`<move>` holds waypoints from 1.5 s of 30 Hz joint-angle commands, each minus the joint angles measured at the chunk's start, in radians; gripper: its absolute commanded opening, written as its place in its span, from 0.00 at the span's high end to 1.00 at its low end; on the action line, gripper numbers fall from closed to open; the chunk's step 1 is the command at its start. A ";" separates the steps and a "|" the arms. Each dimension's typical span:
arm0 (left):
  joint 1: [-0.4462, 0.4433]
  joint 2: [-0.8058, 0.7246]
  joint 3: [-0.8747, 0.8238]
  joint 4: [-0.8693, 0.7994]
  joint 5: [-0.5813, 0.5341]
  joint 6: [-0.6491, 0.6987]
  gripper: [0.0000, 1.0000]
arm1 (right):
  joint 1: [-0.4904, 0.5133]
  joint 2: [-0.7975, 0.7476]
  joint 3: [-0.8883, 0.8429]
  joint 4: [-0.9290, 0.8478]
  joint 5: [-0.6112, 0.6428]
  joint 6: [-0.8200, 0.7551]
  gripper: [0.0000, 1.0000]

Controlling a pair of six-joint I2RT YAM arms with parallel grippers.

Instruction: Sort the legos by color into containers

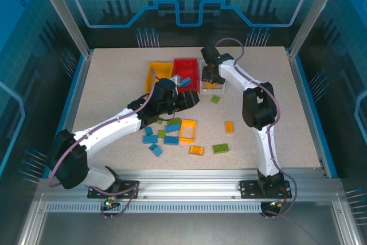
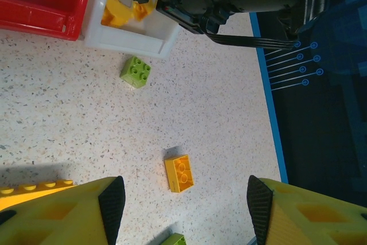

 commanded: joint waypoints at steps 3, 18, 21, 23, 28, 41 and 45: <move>0.008 -0.028 0.013 -0.039 -0.018 0.037 0.38 | 0.006 -0.067 0.041 -0.038 0.007 -0.032 0.31; -0.056 0.395 0.321 -0.072 -0.004 0.243 0.37 | 0.037 -0.831 -0.677 0.251 -0.025 -0.101 0.33; -0.082 0.502 0.400 -0.080 -0.063 0.302 0.35 | 0.020 -1.028 -0.865 0.292 -0.107 -0.113 0.32; -0.096 0.564 0.448 -0.095 -0.103 0.335 0.34 | 0.015 -1.138 -0.959 0.297 -0.159 -0.107 0.30; -0.112 0.686 0.523 -0.105 -0.195 0.388 0.33 | 0.010 -1.373 -1.121 0.261 -0.230 -0.047 0.26; -0.120 0.881 0.670 -0.108 -0.309 0.496 0.23 | 0.009 -1.548 -1.240 0.176 -0.270 0.047 0.23; -0.120 0.931 0.743 -0.157 -0.375 0.515 0.28 | 0.008 -1.547 -1.245 0.180 -0.270 0.056 0.23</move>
